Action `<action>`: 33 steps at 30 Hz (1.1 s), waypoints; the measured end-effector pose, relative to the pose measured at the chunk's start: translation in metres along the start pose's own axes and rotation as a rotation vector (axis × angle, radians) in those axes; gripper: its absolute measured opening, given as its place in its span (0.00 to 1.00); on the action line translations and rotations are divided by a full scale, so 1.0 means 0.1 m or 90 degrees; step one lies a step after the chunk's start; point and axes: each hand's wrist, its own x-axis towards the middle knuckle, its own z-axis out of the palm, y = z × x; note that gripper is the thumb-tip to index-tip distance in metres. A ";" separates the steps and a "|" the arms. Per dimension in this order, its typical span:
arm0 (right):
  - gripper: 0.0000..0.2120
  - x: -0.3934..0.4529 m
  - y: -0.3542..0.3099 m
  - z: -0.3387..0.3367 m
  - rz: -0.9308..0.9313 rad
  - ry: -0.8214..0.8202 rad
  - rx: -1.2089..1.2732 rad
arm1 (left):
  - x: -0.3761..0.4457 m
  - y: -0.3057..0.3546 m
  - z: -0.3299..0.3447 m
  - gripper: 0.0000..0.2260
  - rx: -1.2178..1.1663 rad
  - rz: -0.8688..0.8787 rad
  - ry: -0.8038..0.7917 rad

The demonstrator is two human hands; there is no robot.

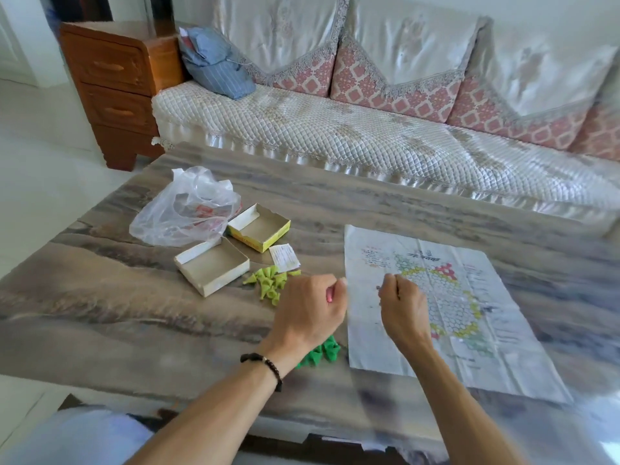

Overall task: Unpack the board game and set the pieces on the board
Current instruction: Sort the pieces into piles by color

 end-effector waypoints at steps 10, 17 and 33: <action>0.20 0.23 0.97 -0.33 0.001 0.054 -0.029 | 0.06 0.42 1.35 0.21 -0.053 -0.132 -0.065; 0.17 0.19 1.19 -0.35 -0.058 0.019 -0.117 | 0.09 0.49 1.62 0.22 0.054 -0.156 -0.101; 0.14 0.22 1.23 -0.90 -0.030 -0.183 -0.082 | 0.39 0.30 1.00 0.20 0.125 -0.057 -0.428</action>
